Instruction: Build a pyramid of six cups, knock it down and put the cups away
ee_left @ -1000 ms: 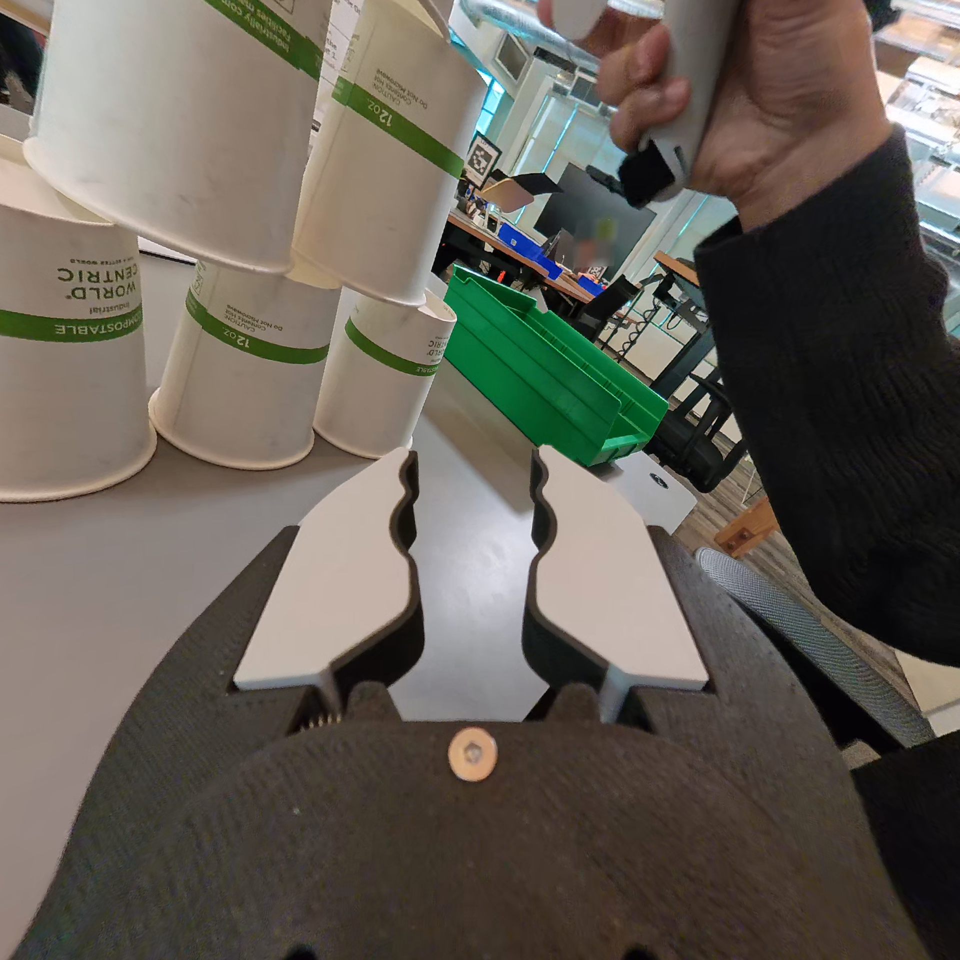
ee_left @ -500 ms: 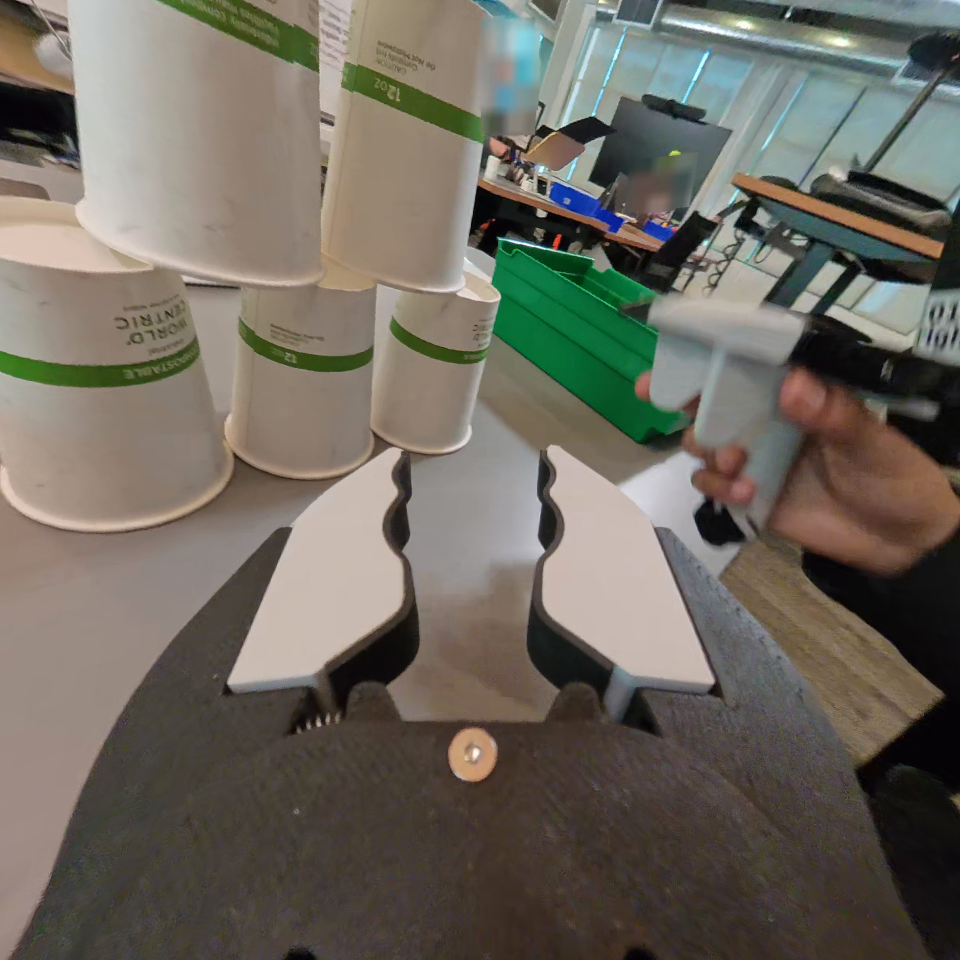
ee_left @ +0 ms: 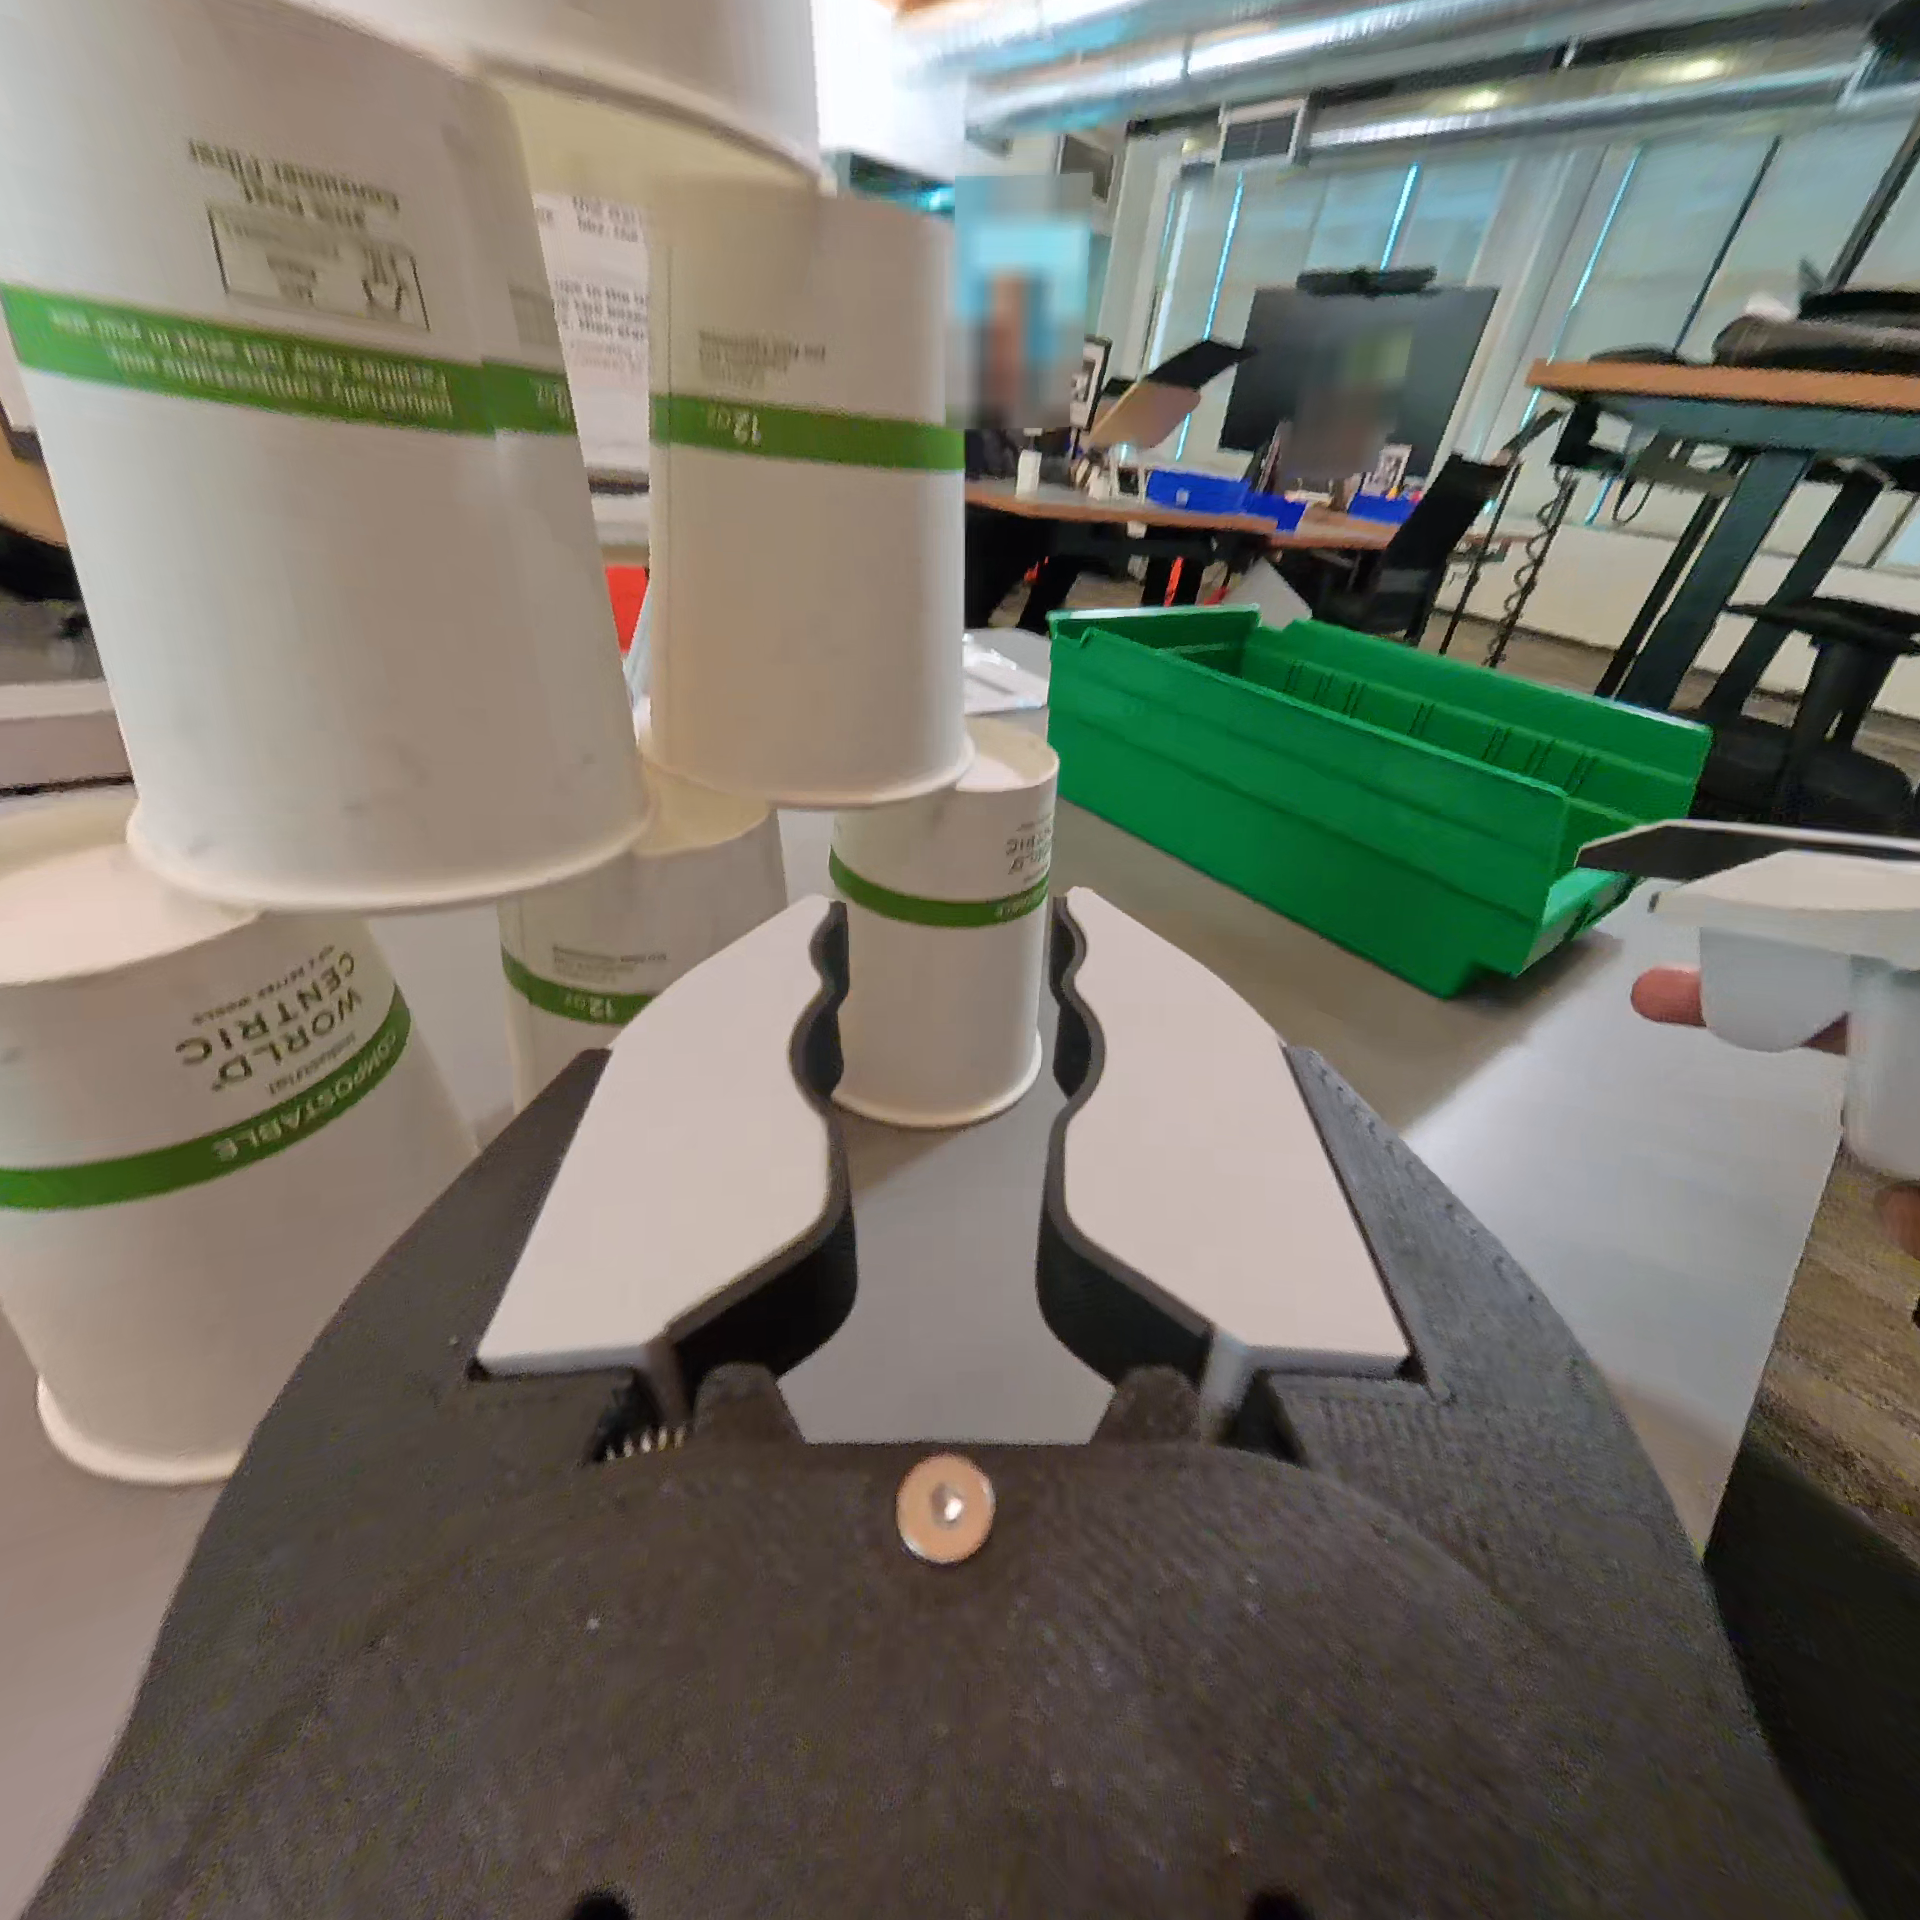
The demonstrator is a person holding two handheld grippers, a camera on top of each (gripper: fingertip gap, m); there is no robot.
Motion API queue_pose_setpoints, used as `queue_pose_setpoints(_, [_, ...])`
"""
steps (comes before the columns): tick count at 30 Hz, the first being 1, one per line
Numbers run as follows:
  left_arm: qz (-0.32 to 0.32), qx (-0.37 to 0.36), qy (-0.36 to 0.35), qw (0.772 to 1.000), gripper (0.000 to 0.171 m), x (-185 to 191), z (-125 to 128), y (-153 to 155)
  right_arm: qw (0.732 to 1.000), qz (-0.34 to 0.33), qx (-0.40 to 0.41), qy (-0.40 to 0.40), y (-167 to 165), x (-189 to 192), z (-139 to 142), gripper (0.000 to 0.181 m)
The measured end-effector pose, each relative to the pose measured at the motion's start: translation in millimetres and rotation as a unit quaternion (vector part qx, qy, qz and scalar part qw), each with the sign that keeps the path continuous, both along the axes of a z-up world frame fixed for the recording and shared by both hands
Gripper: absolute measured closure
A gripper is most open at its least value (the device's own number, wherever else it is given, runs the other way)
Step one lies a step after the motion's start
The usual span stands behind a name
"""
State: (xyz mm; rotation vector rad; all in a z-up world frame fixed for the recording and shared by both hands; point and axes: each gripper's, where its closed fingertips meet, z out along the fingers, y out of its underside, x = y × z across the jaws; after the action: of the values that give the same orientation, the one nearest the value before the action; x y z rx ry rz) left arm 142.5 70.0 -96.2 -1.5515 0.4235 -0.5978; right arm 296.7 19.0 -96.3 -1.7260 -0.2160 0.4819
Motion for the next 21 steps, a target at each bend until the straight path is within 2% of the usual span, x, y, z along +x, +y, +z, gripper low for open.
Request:
queue_pose_setpoints(4, [-0.009,0.020,0.000,1.000,0.137,3.3,10.3,-4.3,0.999,-0.037,0.023,-0.025,0.8,13.1,2.6,0.125])
queue_pose_setpoints(9, [0.004,0.016,-0.004,1.000,0.137,-9.8,14.7,-0.5,0.998,-0.056,0.031,-0.020,4.9,14.0,3.5,0.157])
queue_pose_setpoints(18, [0.061,-0.015,-0.048,0.997,0.139,-56.1,14.4,12.9,0.995,-0.080,0.030,-0.056,22.7,7.8,-2.2,0.181])
queue_pose_setpoints(21, [0.084,-0.027,-0.055,0.995,0.139,-71.0,11.0,13.5,0.994,-0.085,0.020,-0.062,29.8,3.1,-5.2,0.181])
